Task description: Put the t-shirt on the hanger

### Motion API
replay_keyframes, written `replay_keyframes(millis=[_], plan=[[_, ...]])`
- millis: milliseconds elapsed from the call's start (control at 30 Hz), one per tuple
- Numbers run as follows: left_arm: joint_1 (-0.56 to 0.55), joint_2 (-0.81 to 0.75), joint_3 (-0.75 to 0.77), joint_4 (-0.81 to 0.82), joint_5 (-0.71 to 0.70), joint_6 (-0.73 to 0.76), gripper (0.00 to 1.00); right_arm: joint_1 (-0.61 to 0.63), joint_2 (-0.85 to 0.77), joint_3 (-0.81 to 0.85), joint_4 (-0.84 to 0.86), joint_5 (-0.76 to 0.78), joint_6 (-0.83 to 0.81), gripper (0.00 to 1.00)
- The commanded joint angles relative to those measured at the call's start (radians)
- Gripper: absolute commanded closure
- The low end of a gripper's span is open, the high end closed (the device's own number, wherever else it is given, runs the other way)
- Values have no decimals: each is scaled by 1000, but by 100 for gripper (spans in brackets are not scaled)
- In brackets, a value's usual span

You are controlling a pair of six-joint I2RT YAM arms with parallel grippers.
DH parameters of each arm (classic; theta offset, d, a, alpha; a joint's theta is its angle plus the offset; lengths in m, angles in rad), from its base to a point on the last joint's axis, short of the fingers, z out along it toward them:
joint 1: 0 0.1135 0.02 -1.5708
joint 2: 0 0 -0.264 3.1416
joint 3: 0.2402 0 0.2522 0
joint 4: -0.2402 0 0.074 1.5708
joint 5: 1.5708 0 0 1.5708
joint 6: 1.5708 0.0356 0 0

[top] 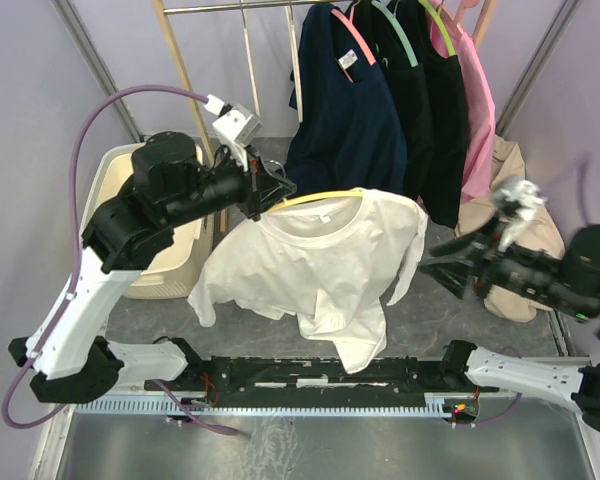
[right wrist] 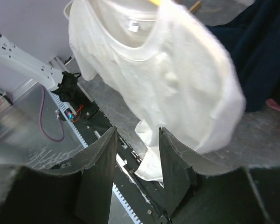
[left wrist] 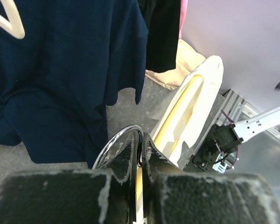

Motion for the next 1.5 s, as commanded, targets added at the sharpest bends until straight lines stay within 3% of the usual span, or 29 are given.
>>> replay_keyframes(millis=[0,400,633,1033,1100,1200,1467], plan=[[-1,55,99,82,6,-12,97,3,104,-104,230,-122,0,50],[-2,147,149,93,12,-59,97,31,206,-308,646,-21,32,50],[-1,152,132,118,9,-80,97,80,276,-315,727,118,0,49],[-2,151,126,134,13,-98,97,122,427,-219,749,123,-22,49],[-1,152,125,137,14,-100,97,131,443,-207,757,125,-25,53],[-2,150,125,139,15,-102,97,147,464,-193,763,134,-32,68],[-2,149,129,150,19,-114,97,191,522,-160,794,113,-39,88]])
